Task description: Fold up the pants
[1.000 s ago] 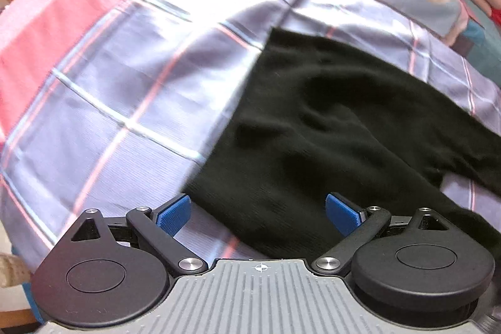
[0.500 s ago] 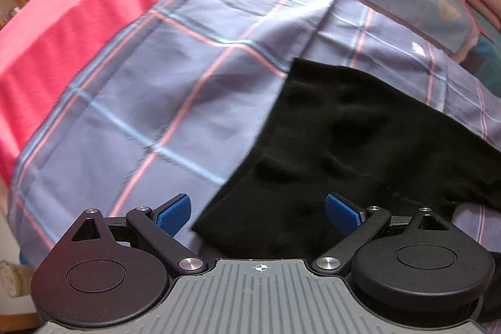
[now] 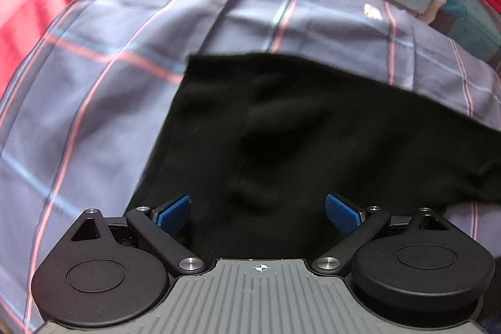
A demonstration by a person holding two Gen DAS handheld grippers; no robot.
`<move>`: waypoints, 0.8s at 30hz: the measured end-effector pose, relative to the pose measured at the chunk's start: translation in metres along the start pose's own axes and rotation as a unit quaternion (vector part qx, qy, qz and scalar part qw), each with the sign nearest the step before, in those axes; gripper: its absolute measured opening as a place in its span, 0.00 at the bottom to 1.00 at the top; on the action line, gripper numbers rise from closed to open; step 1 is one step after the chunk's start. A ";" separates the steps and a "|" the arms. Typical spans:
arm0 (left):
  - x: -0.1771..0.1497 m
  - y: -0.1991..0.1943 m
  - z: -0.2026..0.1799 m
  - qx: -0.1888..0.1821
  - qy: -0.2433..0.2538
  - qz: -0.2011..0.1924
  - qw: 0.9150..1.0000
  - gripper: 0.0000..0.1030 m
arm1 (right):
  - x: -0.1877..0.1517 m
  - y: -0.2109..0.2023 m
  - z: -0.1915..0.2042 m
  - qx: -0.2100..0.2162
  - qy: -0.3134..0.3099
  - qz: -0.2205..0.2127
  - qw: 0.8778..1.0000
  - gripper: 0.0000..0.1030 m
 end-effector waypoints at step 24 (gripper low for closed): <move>0.025 0.056 -0.016 0.110 -0.007 0.019 0.994 1.00 | 0.059 -0.038 -0.358 -0.354 0.362 -0.174 0.845 0.43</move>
Point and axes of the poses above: each gripper's, at about its wrist camera, not at the fingertips, and y roughly the way its jaws point, z to its left, x to its top, the point moved 5 cm from there along y, roughly the way its jaws point, and after that the axes turned 4 degrees about y, right-handed, at the moved point
